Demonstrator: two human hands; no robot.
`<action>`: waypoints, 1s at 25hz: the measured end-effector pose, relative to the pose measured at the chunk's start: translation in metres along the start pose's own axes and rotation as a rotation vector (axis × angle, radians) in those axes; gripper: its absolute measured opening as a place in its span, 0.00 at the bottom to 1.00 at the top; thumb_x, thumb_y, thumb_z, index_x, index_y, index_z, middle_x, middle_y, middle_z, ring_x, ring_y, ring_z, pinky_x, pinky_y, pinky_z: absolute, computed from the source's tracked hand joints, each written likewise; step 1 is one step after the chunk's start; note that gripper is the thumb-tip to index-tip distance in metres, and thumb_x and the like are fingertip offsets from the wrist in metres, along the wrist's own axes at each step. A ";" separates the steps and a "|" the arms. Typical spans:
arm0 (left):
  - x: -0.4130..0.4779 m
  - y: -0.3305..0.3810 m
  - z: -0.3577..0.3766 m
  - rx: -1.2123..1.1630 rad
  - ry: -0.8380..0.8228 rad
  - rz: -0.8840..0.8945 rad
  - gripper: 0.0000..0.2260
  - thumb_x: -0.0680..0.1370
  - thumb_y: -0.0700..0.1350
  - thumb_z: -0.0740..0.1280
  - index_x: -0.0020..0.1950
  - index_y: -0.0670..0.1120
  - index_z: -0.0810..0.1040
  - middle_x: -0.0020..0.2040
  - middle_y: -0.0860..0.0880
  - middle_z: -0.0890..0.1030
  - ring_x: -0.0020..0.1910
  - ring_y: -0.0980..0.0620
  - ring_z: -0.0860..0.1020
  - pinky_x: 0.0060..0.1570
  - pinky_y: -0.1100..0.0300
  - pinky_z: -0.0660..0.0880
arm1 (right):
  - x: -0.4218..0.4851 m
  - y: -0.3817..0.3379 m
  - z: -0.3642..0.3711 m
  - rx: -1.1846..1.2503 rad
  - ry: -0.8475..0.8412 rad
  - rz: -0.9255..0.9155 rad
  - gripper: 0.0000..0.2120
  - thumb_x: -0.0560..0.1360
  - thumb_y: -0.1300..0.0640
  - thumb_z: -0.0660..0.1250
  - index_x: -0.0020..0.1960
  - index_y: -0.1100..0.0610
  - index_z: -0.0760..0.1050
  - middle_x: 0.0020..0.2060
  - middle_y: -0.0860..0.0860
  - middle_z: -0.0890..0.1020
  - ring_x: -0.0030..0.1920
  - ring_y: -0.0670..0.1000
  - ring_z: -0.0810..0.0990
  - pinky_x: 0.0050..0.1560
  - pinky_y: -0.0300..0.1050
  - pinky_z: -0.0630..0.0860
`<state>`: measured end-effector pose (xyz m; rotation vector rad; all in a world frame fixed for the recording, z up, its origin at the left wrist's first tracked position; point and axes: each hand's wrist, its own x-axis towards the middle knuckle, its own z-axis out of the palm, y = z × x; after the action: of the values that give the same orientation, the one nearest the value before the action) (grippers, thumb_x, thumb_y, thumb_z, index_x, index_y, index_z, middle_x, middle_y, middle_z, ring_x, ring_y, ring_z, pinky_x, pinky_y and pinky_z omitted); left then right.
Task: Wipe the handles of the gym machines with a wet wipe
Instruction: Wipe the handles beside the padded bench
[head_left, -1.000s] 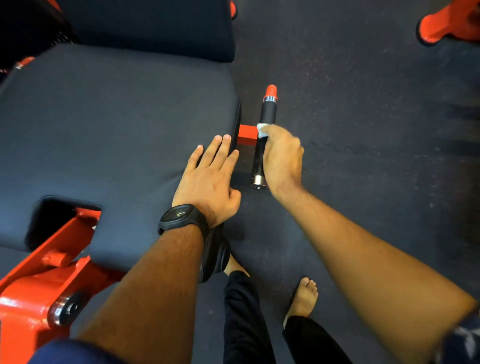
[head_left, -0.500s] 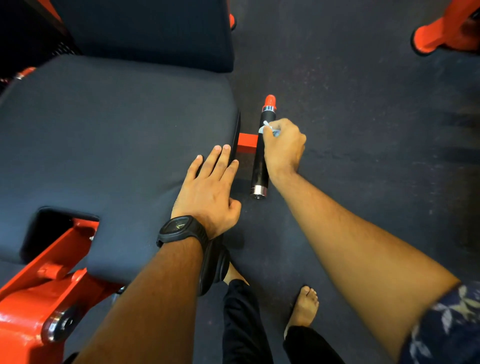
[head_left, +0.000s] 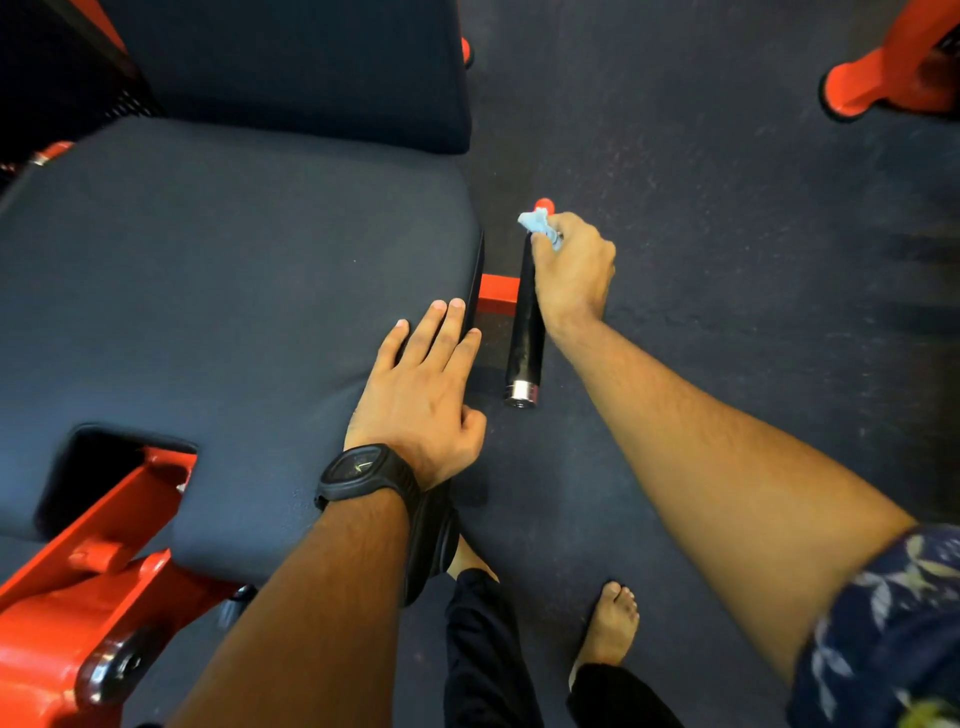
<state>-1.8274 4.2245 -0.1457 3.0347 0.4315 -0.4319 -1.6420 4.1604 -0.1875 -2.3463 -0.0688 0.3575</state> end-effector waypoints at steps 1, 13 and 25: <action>0.000 0.000 0.001 -0.003 0.009 0.002 0.35 0.71 0.53 0.56 0.79 0.46 0.64 0.82 0.44 0.55 0.81 0.47 0.52 0.79 0.46 0.50 | -0.001 0.000 0.000 -0.009 -0.006 -0.029 0.10 0.81 0.55 0.63 0.57 0.52 0.81 0.48 0.52 0.84 0.45 0.52 0.80 0.45 0.42 0.75; 0.002 0.001 -0.001 -0.003 0.000 0.001 0.34 0.71 0.52 0.57 0.78 0.46 0.64 0.82 0.45 0.55 0.81 0.47 0.51 0.79 0.46 0.49 | -0.031 0.025 0.010 0.224 -0.017 0.111 0.13 0.78 0.56 0.63 0.56 0.50 0.85 0.46 0.51 0.86 0.48 0.56 0.83 0.53 0.53 0.79; 0.001 0.002 -0.001 -0.005 0.001 -0.004 0.34 0.71 0.52 0.57 0.78 0.46 0.65 0.82 0.45 0.55 0.81 0.47 0.51 0.79 0.46 0.50 | -0.057 0.032 -0.020 0.907 -0.279 0.634 0.08 0.75 0.72 0.58 0.48 0.70 0.76 0.42 0.60 0.81 0.38 0.57 0.86 0.49 0.54 0.82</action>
<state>-1.8258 4.2234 -0.1446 3.0299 0.4389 -0.4290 -1.6934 4.1153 -0.1824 -1.3560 0.5946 0.8191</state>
